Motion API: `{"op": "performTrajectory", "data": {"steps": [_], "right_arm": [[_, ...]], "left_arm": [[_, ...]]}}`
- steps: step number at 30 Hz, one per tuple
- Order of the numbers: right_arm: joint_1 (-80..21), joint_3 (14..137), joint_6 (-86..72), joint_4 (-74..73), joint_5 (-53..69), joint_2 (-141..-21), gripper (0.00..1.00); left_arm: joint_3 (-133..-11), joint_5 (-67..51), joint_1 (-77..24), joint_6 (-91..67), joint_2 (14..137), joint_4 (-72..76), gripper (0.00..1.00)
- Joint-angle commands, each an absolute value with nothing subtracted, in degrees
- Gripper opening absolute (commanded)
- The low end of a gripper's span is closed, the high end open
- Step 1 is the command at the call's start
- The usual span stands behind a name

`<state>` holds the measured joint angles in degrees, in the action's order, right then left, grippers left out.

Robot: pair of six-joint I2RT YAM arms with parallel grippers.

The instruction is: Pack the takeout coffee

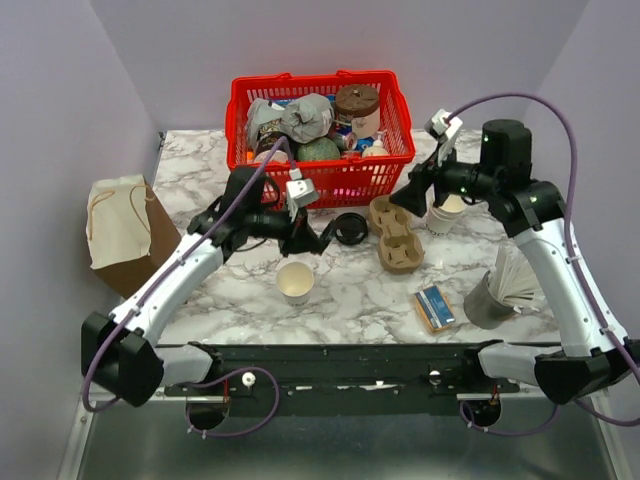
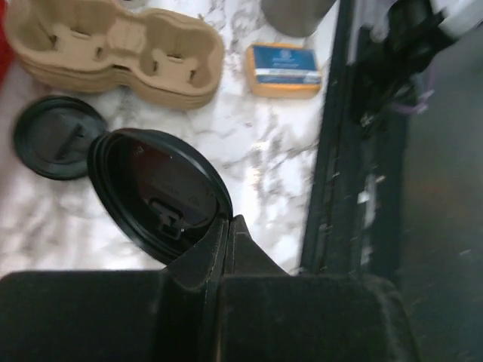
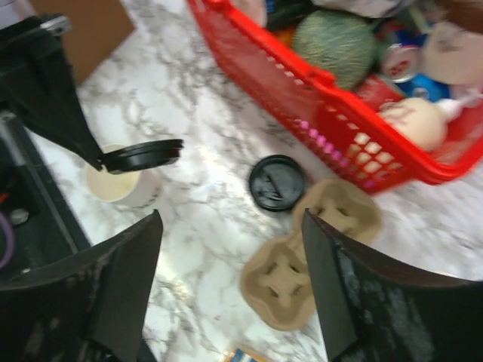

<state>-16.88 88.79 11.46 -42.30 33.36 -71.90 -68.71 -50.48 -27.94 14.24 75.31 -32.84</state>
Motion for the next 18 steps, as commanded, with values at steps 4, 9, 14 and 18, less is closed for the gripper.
{"op": "performTrajectory", "data": {"steps": [4, 9, 14, 18], "right_arm": [[-24.33, 75.86, 7.56, -29.72, 48.42, -71.72, 1.00], [-30.84, 71.29, 4.58, -26.81, 48.69, -74.09, 1.00], [-32.87, 70.05, 1.94, -25.93, 50.27, -76.46, 0.99], [-33.66, 68.82, 0.53, -25.40, 50.71, -77.69, 0.99]], "left_arm": [[-42.64, -63.19, -23.20, -34.77, 64.88, 13.93, 0.00], [-38.68, -63.37, -22.24, -37.35, 63.46, 16.25, 0.00], [-36.91, -63.72, -20.13, -42.36, 61.61, 19.34, 0.00], [-36.04, -63.99, -18.64, -43.07, 60.03, 17.59, 0.00]]}}
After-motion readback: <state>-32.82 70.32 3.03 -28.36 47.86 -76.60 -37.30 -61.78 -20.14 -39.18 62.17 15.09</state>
